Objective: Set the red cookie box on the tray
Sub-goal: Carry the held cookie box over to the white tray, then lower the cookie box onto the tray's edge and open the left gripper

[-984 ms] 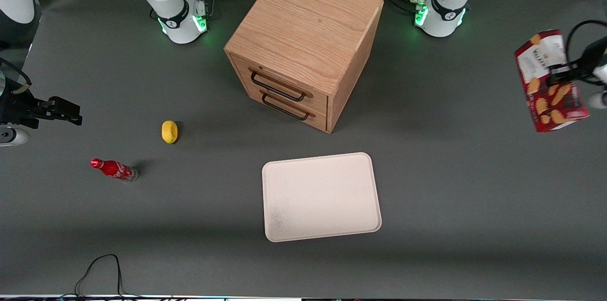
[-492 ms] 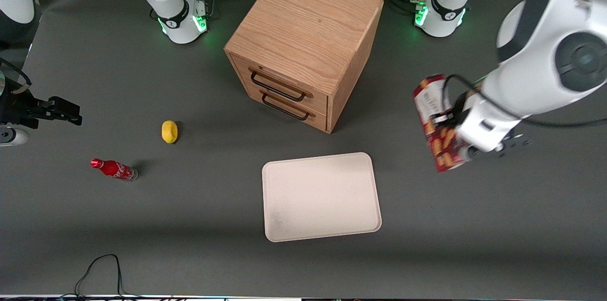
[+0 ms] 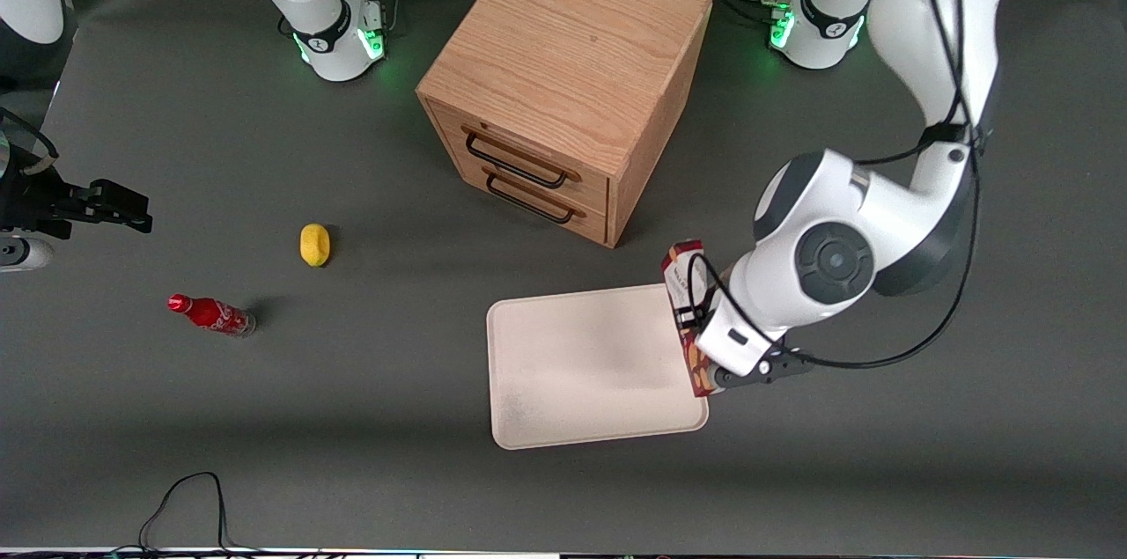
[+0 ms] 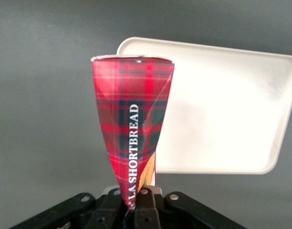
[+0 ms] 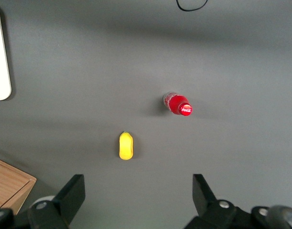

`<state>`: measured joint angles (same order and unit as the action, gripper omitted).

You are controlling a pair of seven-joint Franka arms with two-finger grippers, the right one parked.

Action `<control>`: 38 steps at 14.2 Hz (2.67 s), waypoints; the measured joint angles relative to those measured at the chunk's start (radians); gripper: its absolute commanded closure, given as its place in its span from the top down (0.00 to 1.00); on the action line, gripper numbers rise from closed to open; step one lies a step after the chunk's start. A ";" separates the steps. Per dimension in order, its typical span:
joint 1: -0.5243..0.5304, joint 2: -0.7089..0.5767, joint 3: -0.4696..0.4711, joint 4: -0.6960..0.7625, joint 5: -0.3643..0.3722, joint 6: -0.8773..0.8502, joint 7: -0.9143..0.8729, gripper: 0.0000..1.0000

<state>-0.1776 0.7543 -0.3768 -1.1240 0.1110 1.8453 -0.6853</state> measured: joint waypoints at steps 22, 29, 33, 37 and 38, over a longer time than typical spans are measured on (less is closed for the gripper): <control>-0.052 0.198 0.050 0.007 0.082 0.197 0.001 0.00; -0.053 0.198 0.050 0.007 0.083 0.197 0.001 1.00; -0.054 0.198 0.050 0.006 0.084 0.209 0.001 1.00; -0.054 0.197 0.050 0.008 0.086 0.211 0.001 1.00; -0.053 0.194 0.050 0.008 0.087 0.211 0.001 1.00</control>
<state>-0.2306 0.9486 -0.3269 -1.1159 0.1978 2.0559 -0.6839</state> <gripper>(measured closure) 0.000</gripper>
